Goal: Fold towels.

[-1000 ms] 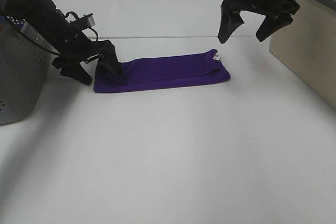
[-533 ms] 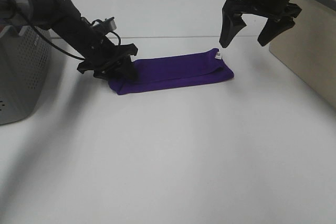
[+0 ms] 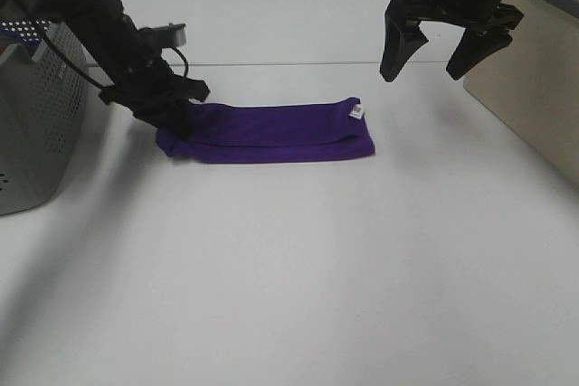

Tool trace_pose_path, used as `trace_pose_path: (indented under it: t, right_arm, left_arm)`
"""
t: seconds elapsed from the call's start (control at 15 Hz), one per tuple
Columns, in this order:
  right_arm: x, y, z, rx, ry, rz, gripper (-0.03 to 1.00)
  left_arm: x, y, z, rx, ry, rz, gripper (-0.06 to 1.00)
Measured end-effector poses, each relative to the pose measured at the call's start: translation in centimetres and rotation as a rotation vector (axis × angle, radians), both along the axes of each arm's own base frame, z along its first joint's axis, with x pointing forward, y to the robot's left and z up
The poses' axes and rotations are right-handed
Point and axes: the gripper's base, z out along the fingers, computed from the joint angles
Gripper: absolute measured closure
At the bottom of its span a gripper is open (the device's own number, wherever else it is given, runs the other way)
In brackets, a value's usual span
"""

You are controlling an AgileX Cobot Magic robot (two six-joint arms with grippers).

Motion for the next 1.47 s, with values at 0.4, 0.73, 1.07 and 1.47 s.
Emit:
trace_pose_path:
  t: [0.4, 0.73, 1.07, 1.47]
  right_arm:
    - [-1.2, -0.2, 3.7, 0.021, -0.079, -0.009, 0.01]
    - [-2.1, -0.4, 6.1, 0.033, -0.131, -0.009, 0.01]
    - [-3.5, -0.6, 9.1, 0.061, -0.198, -0.011, 0.01]
    - [-7.7, -1.4, 15.8, 0.099, -0.365, -0.010, 0.01]
  left_arm:
    - [-0.4, -3.1, 6.2, -0.011, -0.156, -0.169, 0.90]
    - [-1.6, -11.3, 3.3, -0.054, -0.202, -0.256, 0.90]
    - [-2.1, -15.8, 2.7, -0.137, -0.281, -0.199, 0.18]
    - [-2.2, -17.2, 7.8, -0.351, -0.360, -0.182, 0.07]
